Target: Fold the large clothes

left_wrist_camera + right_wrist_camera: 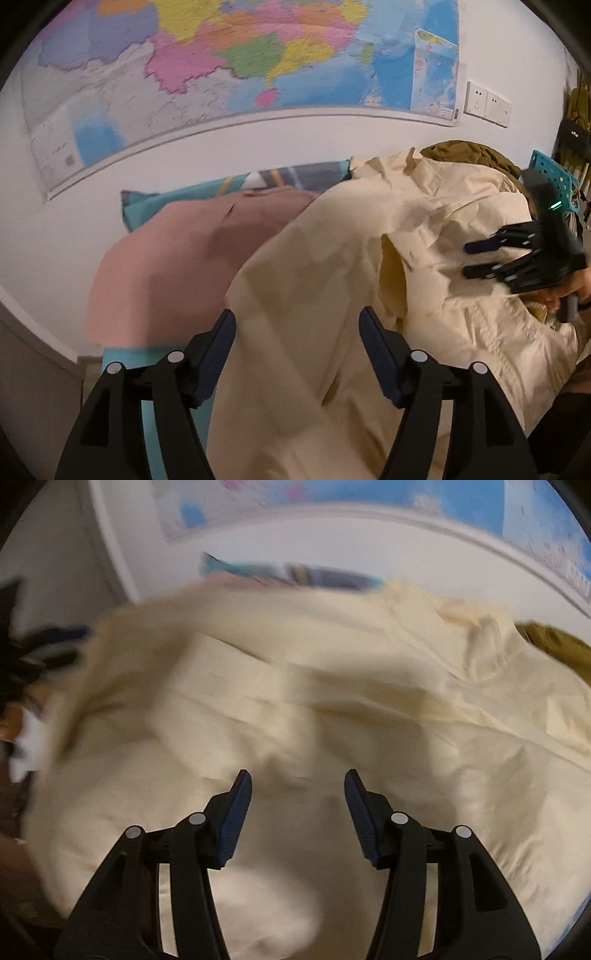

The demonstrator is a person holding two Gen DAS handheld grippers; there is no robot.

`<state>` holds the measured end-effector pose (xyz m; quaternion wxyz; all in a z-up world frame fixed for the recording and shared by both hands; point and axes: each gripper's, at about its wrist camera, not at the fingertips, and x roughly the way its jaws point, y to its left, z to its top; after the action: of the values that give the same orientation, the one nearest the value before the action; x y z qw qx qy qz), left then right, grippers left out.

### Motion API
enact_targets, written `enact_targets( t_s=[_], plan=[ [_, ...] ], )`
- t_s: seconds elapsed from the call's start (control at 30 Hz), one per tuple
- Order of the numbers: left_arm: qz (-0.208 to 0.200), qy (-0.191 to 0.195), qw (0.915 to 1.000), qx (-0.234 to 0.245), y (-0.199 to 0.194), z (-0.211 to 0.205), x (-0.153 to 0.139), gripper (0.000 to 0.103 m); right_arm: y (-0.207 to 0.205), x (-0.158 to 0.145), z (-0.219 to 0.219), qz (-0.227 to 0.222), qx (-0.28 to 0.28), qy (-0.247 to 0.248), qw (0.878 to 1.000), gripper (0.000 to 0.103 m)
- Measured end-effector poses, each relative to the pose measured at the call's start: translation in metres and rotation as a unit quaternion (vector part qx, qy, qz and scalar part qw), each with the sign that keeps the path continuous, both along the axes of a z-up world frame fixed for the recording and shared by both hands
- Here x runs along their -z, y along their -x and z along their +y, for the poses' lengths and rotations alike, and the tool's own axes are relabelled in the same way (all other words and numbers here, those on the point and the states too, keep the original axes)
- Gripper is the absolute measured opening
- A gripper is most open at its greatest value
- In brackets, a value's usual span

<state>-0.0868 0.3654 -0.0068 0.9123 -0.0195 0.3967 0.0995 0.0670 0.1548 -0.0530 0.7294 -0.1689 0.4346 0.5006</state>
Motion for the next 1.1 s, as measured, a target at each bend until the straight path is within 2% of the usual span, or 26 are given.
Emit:
enact_targets(
  t_s=[0.1,0.17,0.2,0.23,0.27,0.3,0.4,0.47,0.57,0.63,0.67,0.77,0.83,0.93,0.97,1.0,1.03,1.1],
  plan=[
    [0.015,-0.001,0.9999,-0.008,0.008,-0.001,0.012,0.067,0.033,-0.033,0.004,0.033,-0.063,-0.064,0.995,0.062],
    [0.025,-0.001,0.9997,-0.006,0.012,-0.003,0.019,0.064,0.069,-0.046,0.014,0.064,-0.133,-0.108,0.983,0.069],
    [0.027,-0.007,0.9996,-0.008,0.014,-0.003,0.021,0.051,0.081,-0.048,0.020,0.077,-0.157,-0.116,0.978,0.071],
    [0.031,-0.013,0.9994,-0.008,0.014,-0.004,0.024,0.042,0.102,-0.047,0.032,0.103,-0.197,-0.126,0.967,0.071],
    [0.039,-0.016,0.9991,-0.010,0.013,-0.003,0.027,0.020,0.113,-0.044,0.041,0.121,-0.216,-0.129,0.960,0.071],
    [0.046,-0.018,0.9987,-0.016,0.012,0.000,0.029,0.008,0.124,-0.040,0.050,0.136,-0.229,-0.127,0.955,0.071],
    [0.037,0.017,0.9986,-0.033,0.016,0.015,0.023,0.004,0.157,-0.025,0.084,0.156,-0.260,-0.111,0.946,0.071],
    [0.023,0.029,0.9987,-0.036,0.022,0.020,0.012,0.004,0.166,-0.011,0.106,0.186,-0.263,-0.108,0.940,0.071],
    [0.007,0.032,0.9991,-0.026,0.028,0.018,-0.004,0.004,0.173,0.007,0.132,0.206,-0.249,-0.090,0.942,0.072],
    [0.003,0.029,0.9994,-0.017,0.029,0.013,-0.009,0.004,0.187,0.009,0.139,0.207,-0.270,-0.090,0.936,0.047],
    [0.003,0.031,0.9994,-0.013,0.028,0.011,-0.010,0.004,0.190,0.008,0.139,0.214,-0.280,-0.092,0.931,0.020],
    [-0.001,0.038,0.9993,-0.002,0.026,0.007,-0.016,0.004,0.185,-0.016,0.126,0.202,-0.289,-0.115,0.929,0.007],
    [-0.009,0.041,0.9991,-0.001,0.023,0.007,-0.026,0.008,0.165,-0.042,0.109,0.222,-0.281,-0.144,0.923,0.005],
    [-0.064,0.063,0.9958,0.015,0.021,0.008,-0.056,0.032,0.136,-0.086,0.086,0.212,-0.270,-0.182,0.921,0.005],
    [-0.084,0.069,0.9939,0.017,0.020,0.008,-0.066,0.043,0.120,-0.107,0.073,0.195,-0.262,-0.198,0.924,0.005],
    [-0.108,0.078,0.9908,0.023,0.018,0.006,-0.079,0.049,0.108,-0.120,0.063,0.179,-0.252,-0.204,0.929,0.004],
    [-0.123,0.081,0.9887,0.028,0.018,0.005,-0.086,0.051,0.097,-0.131,0.055,0.163,-0.241,-0.207,0.934,0.004],
    [-0.154,0.078,0.9843,0.035,0.014,-0.001,-0.100,0.057,0.070,-0.151,0.030,0.120,-0.199,-0.198,0.952,0.004]
  ],
)
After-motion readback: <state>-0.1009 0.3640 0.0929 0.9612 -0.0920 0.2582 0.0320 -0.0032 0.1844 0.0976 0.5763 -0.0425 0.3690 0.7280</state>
